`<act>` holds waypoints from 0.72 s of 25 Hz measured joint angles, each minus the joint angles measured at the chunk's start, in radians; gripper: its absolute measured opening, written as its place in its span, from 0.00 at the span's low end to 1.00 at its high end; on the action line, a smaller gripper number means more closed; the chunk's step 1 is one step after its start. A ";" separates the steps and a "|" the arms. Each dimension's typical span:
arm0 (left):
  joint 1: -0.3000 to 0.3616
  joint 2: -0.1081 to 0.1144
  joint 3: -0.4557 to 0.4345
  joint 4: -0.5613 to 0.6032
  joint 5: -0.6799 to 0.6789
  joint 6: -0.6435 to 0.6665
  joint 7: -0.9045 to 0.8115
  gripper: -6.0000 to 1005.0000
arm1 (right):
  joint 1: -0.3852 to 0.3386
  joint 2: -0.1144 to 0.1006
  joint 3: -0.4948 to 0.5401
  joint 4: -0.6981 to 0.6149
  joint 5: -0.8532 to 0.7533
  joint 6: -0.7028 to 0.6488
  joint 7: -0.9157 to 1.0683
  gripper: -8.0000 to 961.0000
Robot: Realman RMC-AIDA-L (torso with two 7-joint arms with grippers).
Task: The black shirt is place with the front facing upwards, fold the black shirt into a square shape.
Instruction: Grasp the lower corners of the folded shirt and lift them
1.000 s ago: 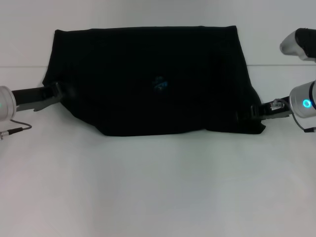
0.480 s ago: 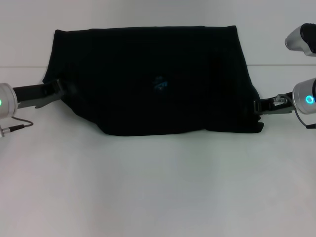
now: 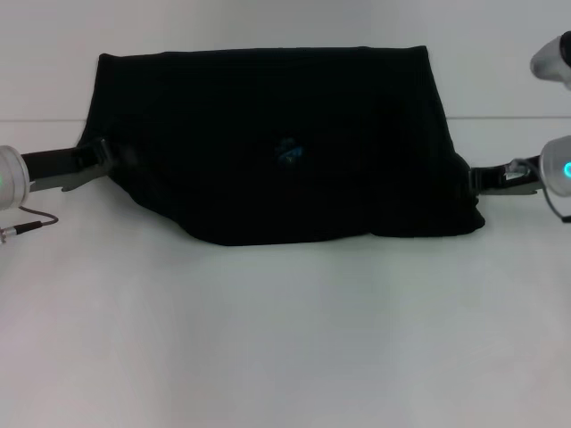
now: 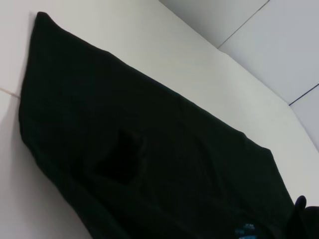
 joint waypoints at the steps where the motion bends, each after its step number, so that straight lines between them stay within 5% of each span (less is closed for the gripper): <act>1: 0.002 0.000 0.000 0.002 0.000 0.002 0.000 0.01 | -0.003 -0.001 0.012 -0.006 0.001 -0.004 -0.005 0.09; 10: 0.025 0.000 -0.002 0.027 -0.021 0.034 0.000 0.01 | -0.100 -0.025 0.090 -0.039 0.209 -0.157 -0.138 0.05; 18: 0.019 0.010 0.011 0.032 0.000 0.131 0.002 0.01 | -0.153 -0.044 0.097 -0.036 0.235 -0.213 -0.159 0.05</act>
